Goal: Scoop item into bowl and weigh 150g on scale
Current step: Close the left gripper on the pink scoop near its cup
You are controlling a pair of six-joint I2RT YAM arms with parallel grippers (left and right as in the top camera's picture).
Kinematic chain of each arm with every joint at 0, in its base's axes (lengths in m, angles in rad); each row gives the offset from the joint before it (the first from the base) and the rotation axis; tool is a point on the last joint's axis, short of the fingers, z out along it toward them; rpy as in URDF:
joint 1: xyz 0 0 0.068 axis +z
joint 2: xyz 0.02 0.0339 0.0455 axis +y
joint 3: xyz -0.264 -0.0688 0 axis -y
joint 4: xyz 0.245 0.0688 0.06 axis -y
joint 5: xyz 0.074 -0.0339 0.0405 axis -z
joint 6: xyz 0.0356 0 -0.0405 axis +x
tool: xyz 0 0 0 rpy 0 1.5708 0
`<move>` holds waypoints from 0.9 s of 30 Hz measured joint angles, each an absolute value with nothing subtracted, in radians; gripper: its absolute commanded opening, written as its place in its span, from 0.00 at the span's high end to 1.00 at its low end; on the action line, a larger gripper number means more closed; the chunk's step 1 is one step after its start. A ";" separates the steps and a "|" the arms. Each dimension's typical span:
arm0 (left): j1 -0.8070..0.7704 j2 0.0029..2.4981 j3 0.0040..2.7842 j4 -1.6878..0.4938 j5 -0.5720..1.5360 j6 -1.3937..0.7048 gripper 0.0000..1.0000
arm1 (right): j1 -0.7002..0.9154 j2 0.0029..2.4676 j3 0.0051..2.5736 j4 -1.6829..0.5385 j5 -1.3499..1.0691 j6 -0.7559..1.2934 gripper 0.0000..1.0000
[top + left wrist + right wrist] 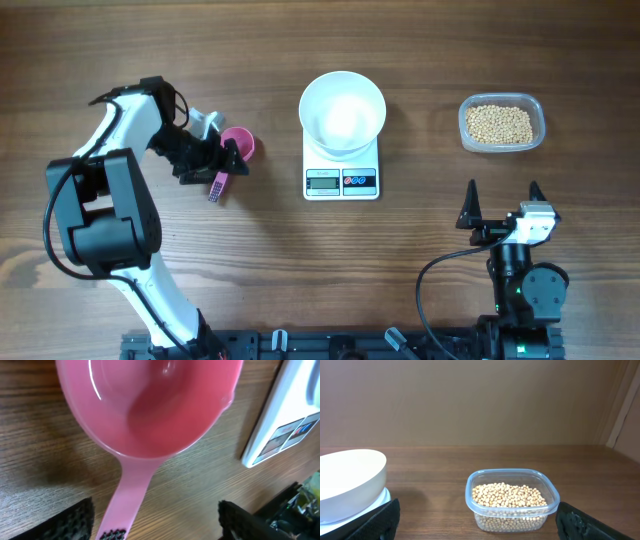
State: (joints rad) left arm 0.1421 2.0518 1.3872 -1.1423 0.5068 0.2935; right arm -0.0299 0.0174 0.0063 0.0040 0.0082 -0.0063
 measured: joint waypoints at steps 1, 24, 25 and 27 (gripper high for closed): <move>0.143 2.052 1.384 -1.140 0.506 0.294 0.18 | -0.030 0.017 0.006 0.004 0.008 -0.006 0.00; 0.144 2.052 1.365 -1.095 0.495 0.298 0.63 | -0.030 0.017 0.006 0.004 0.008 -0.006 0.00; 0.144 2.052 1.365 -1.095 0.495 0.298 0.63 | -0.030 0.017 0.006 0.004 0.008 -0.006 0.00; 0.144 2.052 1.365 -1.095 0.495 0.298 0.63 | -0.030 0.017 0.006 0.004 0.008 -0.006 0.00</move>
